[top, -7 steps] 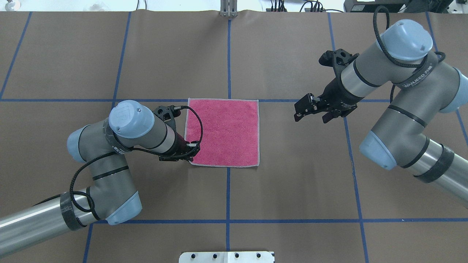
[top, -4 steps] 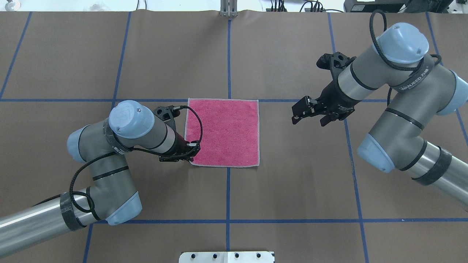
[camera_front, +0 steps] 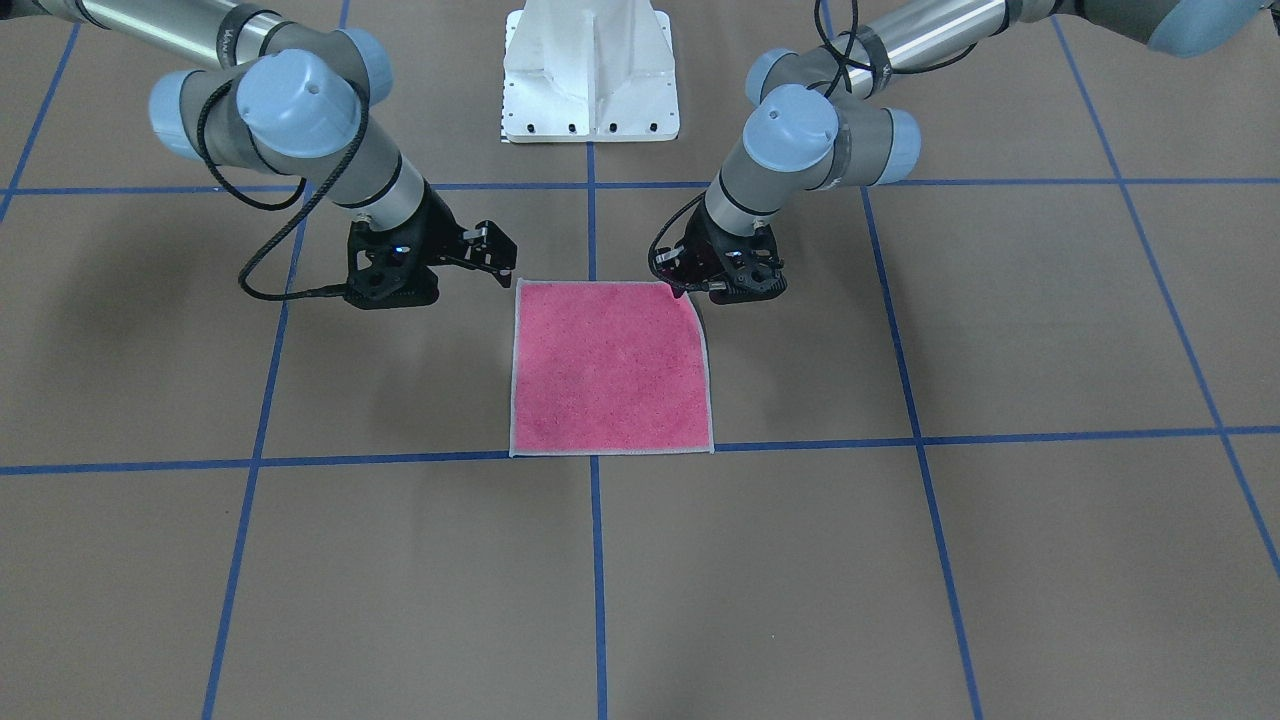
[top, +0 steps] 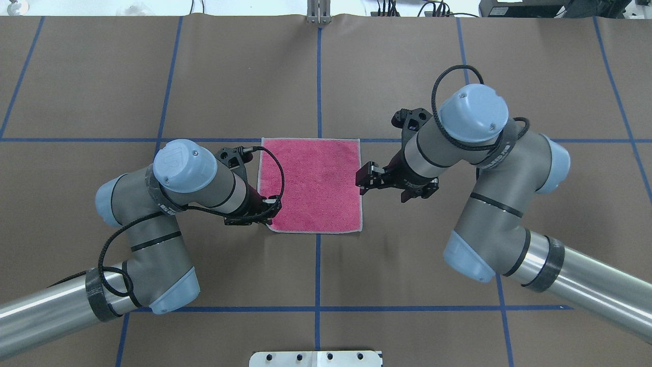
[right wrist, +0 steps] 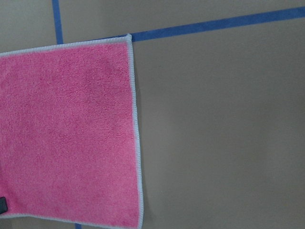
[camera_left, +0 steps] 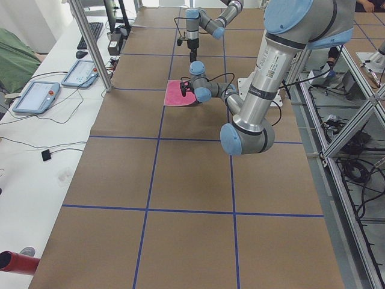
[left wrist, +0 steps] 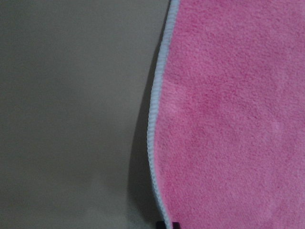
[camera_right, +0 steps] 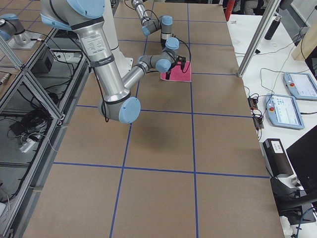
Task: Fold towel twice with both arms
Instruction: 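Lower the right gripper to the towel's opposite side edge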
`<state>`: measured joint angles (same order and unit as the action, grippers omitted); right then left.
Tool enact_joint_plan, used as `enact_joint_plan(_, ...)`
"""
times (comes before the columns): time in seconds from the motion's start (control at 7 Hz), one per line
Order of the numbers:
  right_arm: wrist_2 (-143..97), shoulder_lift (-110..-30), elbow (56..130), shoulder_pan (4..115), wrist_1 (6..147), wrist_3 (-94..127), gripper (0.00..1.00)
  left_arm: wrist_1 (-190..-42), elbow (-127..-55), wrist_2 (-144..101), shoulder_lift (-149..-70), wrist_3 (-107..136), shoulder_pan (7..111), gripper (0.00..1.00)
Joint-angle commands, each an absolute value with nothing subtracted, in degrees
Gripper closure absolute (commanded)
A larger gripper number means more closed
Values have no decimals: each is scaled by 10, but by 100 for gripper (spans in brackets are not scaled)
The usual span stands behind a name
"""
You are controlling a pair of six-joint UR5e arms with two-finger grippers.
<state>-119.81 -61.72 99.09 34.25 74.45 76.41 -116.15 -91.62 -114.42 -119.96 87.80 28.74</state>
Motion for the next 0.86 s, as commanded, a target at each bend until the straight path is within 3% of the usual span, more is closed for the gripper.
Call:
enact_joint_plan(0.0,-1143,-599,964,302,744,788,2,-1164,-915,-1143,-1200,878,287,100)
enact_joint_plan(0.57,-1122,-598,912,269,681,800,3,-1165,-913,-1143,-1200,878,287,100)
enact_joint_plan(0.71,-1121,-597,913,268,681,807,10,-1166,-912,-1143,-1200,877,287,100)
